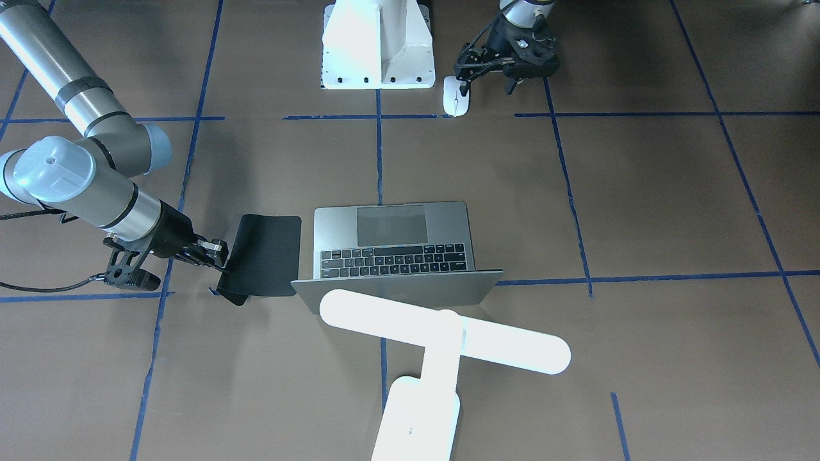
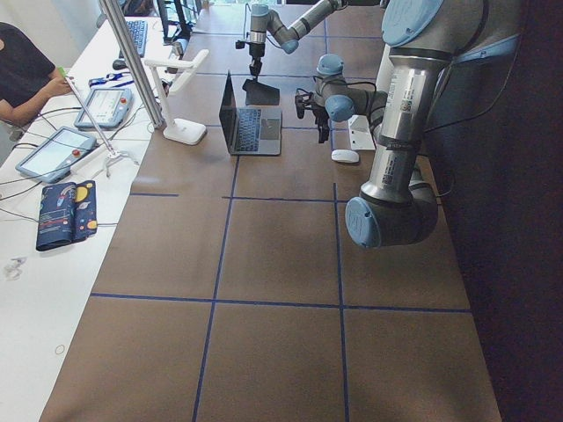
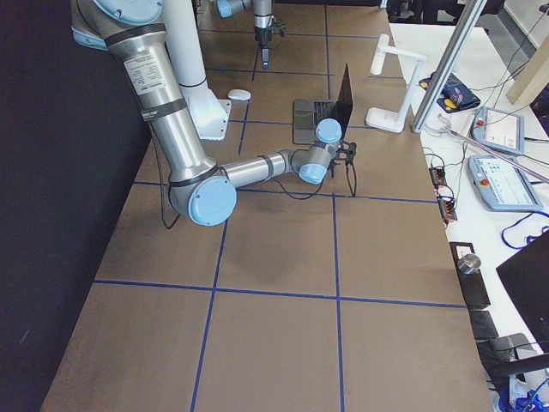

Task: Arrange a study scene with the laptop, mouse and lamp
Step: 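Set the mouse pad down beside the laptop while the left gripper reaches the white mouse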

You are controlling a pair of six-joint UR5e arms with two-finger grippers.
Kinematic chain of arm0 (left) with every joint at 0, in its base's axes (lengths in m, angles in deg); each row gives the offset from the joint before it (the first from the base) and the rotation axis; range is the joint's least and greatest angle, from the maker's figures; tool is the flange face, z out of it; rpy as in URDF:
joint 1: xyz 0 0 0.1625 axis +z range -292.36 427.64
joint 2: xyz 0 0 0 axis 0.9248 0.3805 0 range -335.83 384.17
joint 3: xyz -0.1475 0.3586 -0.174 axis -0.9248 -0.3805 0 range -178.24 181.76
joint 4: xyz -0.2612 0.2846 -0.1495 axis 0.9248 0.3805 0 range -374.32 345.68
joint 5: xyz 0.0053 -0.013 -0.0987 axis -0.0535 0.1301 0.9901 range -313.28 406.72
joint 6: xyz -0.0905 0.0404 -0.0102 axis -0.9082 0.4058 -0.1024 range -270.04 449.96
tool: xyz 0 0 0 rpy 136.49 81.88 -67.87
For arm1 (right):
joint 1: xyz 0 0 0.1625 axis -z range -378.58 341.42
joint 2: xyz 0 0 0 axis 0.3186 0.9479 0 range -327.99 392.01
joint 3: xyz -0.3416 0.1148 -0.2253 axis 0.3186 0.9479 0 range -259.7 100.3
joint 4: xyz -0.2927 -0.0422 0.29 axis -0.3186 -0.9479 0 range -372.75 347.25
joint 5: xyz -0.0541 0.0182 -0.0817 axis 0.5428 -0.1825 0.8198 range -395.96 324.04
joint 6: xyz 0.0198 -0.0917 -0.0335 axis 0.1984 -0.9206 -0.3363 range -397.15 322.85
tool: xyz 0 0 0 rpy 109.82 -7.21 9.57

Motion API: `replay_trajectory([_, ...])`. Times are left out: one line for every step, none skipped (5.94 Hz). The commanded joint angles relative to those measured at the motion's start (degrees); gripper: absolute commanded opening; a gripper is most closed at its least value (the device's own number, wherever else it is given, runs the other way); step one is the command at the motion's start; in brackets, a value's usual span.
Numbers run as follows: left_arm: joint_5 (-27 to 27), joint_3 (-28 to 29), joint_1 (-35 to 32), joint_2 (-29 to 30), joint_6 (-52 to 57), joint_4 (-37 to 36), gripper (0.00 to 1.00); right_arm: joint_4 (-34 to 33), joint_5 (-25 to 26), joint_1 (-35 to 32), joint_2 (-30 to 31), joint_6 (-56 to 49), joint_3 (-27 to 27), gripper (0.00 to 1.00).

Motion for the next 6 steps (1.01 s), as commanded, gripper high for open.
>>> replay_trajectory([-3.39,-0.12,4.17,0.04,0.69,-2.81,1.0,0.04,0.0,0.07,-0.76,-0.13,0.53,0.26])
replay_trajectory([-3.48,0.05,5.31,0.04,1.3,-2.91,1.0,-0.3,0.43,0.07,-0.68,-0.39,0.53,0.99])
replay_trajectory([-3.57,0.4,6.71,0.13,3.83,-5.26,1.0,-0.31,0.35,-0.45,-0.5,-0.57,0.45,1.0])
replay_trajectory([-4.44,0.75,7.51,0.3,6.03,-5.89,1.0,-0.31,-0.18,-1.5,-0.5,-0.31,-0.08,1.0])
replay_trajectory([-6.62,2.41,10.73,0.65,6.57,-5.46,1.0,-0.39,-2.96,-3.6,0.37,-0.22,-0.26,1.0])
replay_trajectory([-7.08,3.73,12.16,1.18,6.66,-5.02,1.0,-0.4,-5.69,-5.28,0.9,-0.13,-0.87,1.0])
